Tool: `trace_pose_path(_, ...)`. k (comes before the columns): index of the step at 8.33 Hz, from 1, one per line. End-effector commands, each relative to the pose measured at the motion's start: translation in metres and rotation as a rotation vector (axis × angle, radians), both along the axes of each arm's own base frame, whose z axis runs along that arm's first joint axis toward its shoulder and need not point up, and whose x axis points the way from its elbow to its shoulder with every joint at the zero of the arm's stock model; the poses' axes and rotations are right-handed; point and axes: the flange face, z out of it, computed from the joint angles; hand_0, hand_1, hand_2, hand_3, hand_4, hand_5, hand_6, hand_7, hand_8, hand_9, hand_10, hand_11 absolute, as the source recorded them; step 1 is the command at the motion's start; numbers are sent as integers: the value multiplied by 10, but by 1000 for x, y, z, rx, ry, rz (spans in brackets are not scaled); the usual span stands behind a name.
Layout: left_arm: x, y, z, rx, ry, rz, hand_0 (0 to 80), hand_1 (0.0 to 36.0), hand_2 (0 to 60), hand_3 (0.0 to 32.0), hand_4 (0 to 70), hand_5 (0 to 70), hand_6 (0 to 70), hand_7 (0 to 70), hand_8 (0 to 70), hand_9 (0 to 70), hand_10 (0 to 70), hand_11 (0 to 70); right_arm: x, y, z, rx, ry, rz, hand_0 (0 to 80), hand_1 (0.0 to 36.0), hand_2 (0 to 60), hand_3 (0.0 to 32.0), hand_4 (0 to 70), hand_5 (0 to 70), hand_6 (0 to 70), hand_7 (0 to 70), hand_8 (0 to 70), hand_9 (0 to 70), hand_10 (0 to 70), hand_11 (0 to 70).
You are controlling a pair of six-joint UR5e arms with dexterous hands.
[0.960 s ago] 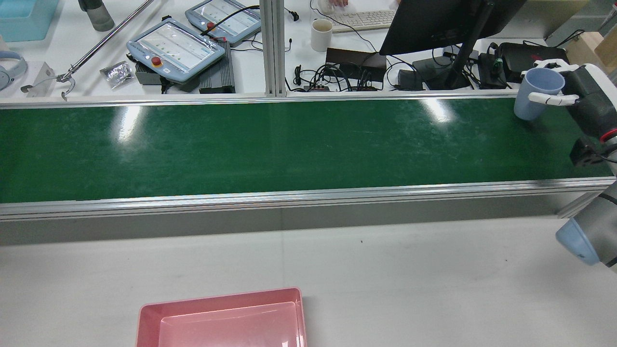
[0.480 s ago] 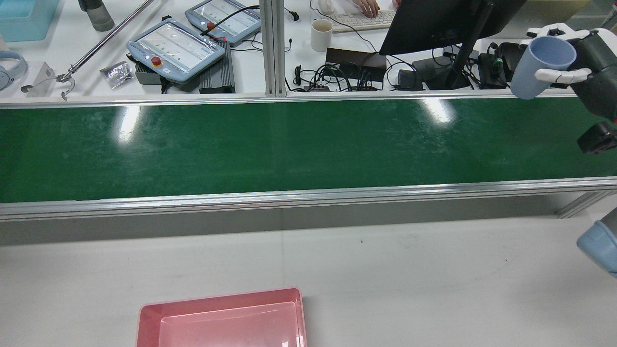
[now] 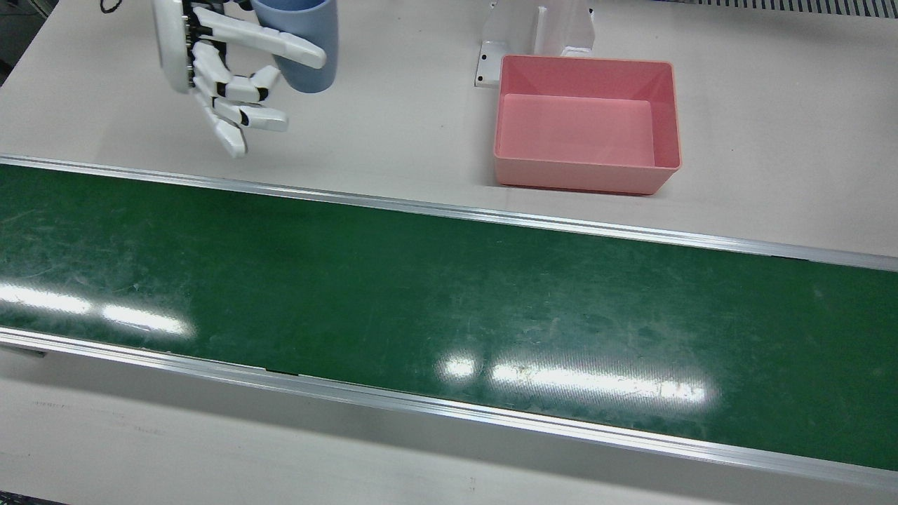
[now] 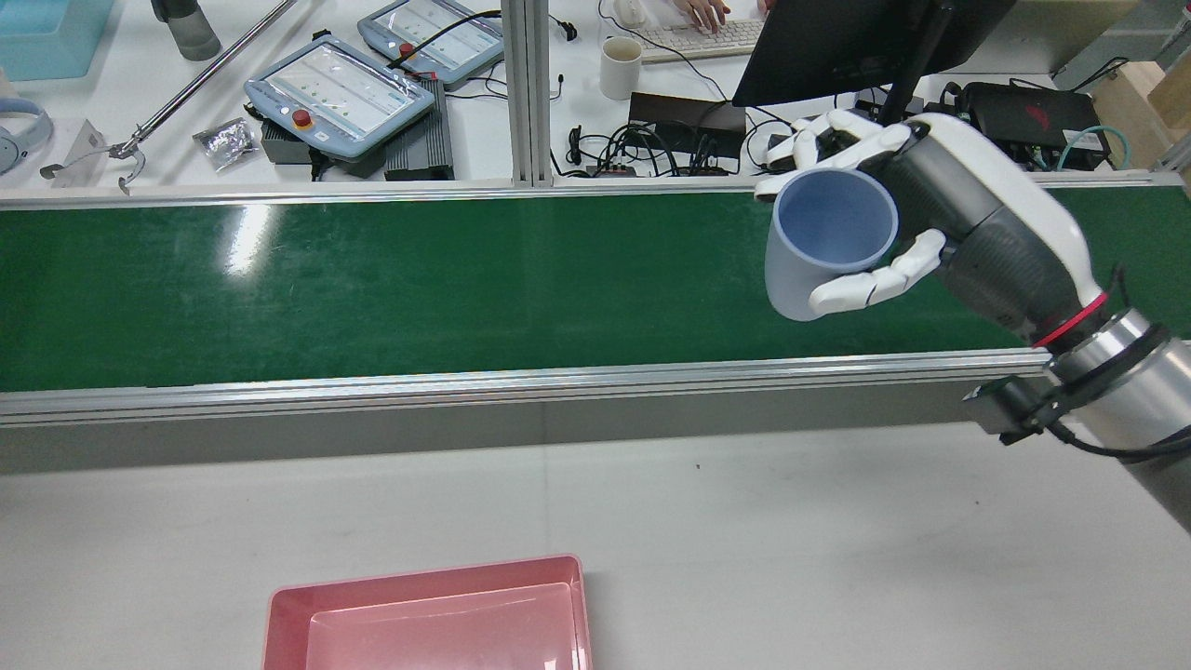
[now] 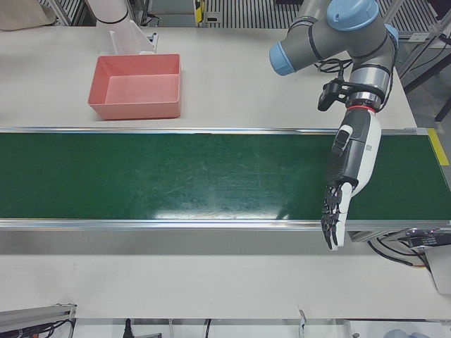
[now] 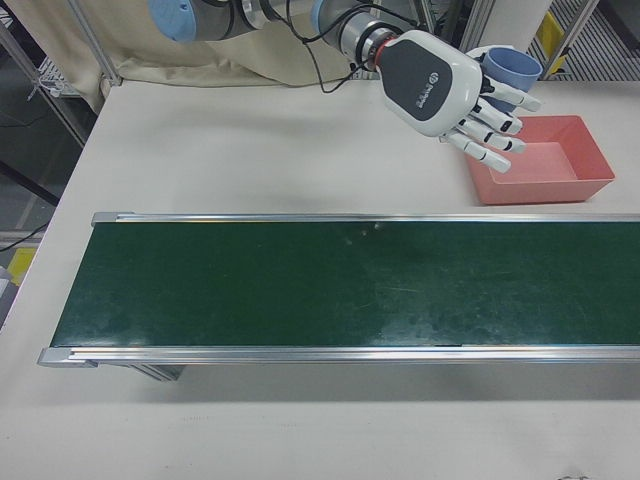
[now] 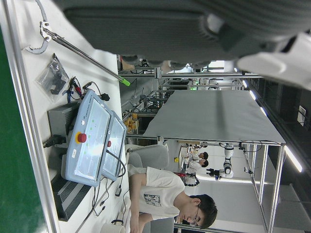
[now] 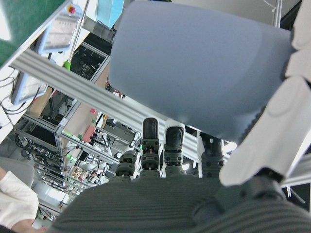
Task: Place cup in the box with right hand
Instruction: 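Lift the blue cup and carry it toward the pink box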
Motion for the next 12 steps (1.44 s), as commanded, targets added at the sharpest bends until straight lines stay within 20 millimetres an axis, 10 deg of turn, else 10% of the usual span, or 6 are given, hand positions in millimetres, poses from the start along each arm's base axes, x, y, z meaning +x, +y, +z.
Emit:
trace_pose_path(1, 0, 0, 0, -1, 0, 0, 0, 0, 0, 0, 0, 0, 0, 0, 0, 0, 0, 0, -139, 75, -29, 24, 93, -79, 482, 120, 338, 0, 700, 3, 189, 700, 166, 377, 85, 113)
trace_pose_path(4, 0, 0, -1, 2, 0, 0, 0, 0, 0, 0, 0, 0, 0, 0, 0, 0, 0, 0, -228, 104, -10, 13, 105, -138, 473, 112, 348, 0, 700, 3, 191, 700, 185, 403, 102, 136)
trace_pose_path(7, 0, 0, 0, 0, 0, 0, 0, 0, 0, 0, 0, 0, 0, 0, 0, 0, 0, 0, -257, 114, -1, 11, 128, -166, 472, 106, 328, 0, 700, 1, 187, 700, 175, 387, 96, 127)
trace_pose_path(9, 0, 0, 0, 0, 0, 0, 0, 0, 0, 0, 0, 0, 0, 0, 0, 0, 0, 0, -277, 120, -7, 13, 131, -183, 381, 0, 101, 0, 700, 0, 171, 700, 140, 336, 58, 65)
trace_pose_path(10, 0, 0, 0, 0, 0, 0, 0, 0, 0, 0, 0, 0, 0, 0, 0, 0, 0, 0, -280, 126, -7, 14, 132, -197, 0, 0, 148, 0, 700, 0, 103, 528, 78, 205, 5, 0)
trace_pose_path(12, 0, -1, -1, 2, 0, 0, 0, 0, 0, 0, 0, 0, 0, 0, 0, 0, 0, 0, -282, 130, -7, 14, 132, -205, 0, 0, 304, 0, 401, 0, 52, 319, 36, 130, 0, 0)
